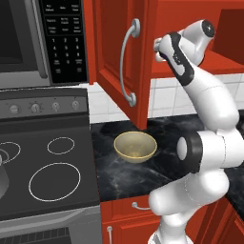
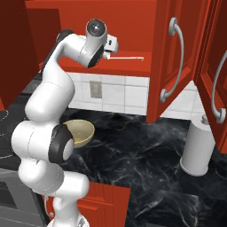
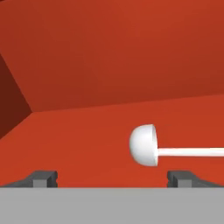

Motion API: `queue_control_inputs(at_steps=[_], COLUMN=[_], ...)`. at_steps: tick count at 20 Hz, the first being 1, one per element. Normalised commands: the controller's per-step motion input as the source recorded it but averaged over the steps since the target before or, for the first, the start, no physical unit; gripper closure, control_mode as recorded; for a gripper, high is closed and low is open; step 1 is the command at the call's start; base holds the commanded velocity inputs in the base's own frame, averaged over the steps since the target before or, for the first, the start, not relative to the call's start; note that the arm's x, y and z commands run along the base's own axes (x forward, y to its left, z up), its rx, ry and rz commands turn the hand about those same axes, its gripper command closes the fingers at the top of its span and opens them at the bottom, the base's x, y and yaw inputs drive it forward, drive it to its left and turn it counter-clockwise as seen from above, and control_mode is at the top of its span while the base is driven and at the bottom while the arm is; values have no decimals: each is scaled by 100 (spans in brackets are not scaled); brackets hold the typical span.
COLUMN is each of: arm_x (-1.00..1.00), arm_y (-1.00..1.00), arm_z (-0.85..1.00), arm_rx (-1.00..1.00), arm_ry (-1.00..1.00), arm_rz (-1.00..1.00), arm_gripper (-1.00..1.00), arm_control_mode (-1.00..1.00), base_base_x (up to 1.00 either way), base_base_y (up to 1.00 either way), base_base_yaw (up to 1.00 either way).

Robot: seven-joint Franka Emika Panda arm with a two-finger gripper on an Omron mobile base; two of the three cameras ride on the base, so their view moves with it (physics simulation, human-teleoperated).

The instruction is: Open the cabinet and move the ladle to the pot. Then close the cabinet.

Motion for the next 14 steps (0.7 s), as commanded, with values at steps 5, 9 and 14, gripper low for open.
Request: queue_control_inputs(at_steps=[5, 9, 14], arm_x=[49, 29, 7], arm_y=[-5, -11, -16], arm_z=[-13, -15, -13], arm_rx=[-4, -7, -10], arm_ry=[1, 0, 0], arm_rz=[-1, -2, -3], arm_gripper=[-100, -100, -100], arm_control_mode=[-100, -100, -100], base_base_x=[0, 0, 0], base_base_y=[0, 0, 0], base_base_yaw=[0, 0, 0])
